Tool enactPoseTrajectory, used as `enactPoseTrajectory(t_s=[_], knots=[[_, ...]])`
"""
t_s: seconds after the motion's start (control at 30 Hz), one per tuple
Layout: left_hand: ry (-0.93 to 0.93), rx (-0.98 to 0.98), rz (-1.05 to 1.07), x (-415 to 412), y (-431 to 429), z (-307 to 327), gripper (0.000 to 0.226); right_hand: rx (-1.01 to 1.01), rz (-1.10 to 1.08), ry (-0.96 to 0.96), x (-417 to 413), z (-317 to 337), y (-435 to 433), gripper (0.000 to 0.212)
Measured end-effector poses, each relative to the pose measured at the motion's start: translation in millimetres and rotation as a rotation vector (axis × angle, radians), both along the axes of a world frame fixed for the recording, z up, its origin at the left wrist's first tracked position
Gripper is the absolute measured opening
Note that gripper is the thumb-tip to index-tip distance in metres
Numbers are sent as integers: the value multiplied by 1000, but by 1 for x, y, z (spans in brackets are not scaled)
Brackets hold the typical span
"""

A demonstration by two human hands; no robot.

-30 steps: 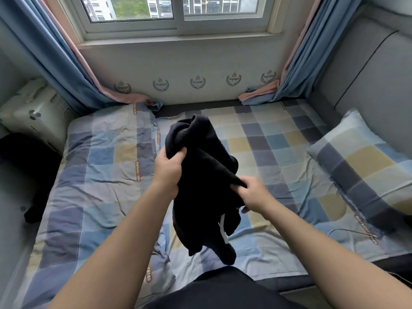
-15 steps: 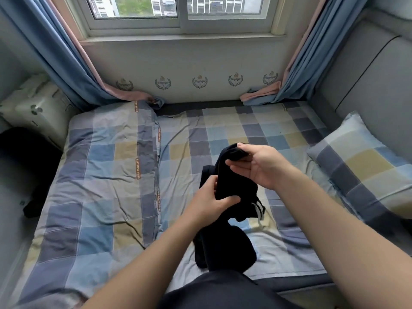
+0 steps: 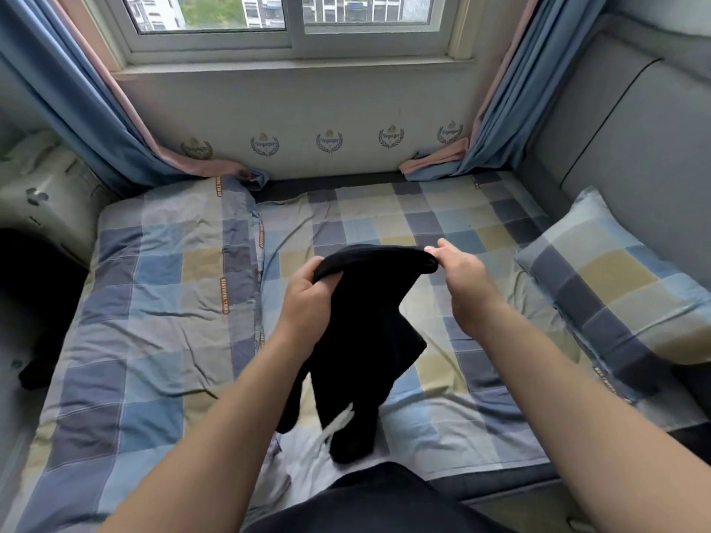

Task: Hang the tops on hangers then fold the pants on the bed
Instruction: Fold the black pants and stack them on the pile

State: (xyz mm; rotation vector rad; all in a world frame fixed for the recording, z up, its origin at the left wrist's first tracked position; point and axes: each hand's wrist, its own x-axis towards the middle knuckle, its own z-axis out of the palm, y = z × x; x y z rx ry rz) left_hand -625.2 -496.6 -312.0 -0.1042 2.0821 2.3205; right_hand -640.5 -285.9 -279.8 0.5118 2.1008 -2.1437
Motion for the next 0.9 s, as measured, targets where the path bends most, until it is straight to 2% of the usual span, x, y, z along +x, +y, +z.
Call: enactPoseTrajectory(t_s=[0.1,0.2,0.27,0.3,0.4,0.43,0.5,0.63,0.73,0.8,0.83,0.9], knots=[[25,-41,-20,-6,-10,11,19,-3,185,127,7,-4,0,30],[12,-21,-36,-10,-17,19,15,35,365,143,10,-7,-4,76],[-21,29,-62,-9,-21,25,19,81,438,124,9,-12,-9,89],[-40,49,-82,-9,-23,27,20,73,451,100,9,-13,-12,83],[-116,50,-111,-7,-31,29,21,-19,424,79,5,-21,-19,35],[-143,42,-99,-7,-34,28,23,-56,395,78,4,-23,-20,28],[-185,27,-63,-7,-40,26,25,-61,369,102,2,-23,-20,26],[-205,28,-62,-7,-44,21,28,115,297,166,-8,-18,-23,25],[-264,136,24,-12,-40,21,30,292,181,251,-11,-18,-25,12],[-323,256,129,-18,-39,22,31,476,152,328,-3,-21,-25,29],[-337,299,167,-21,-37,22,31,471,211,318,4,-27,-27,38],[-359,336,212,-24,-30,22,32,275,476,164,24,-45,-38,58]])
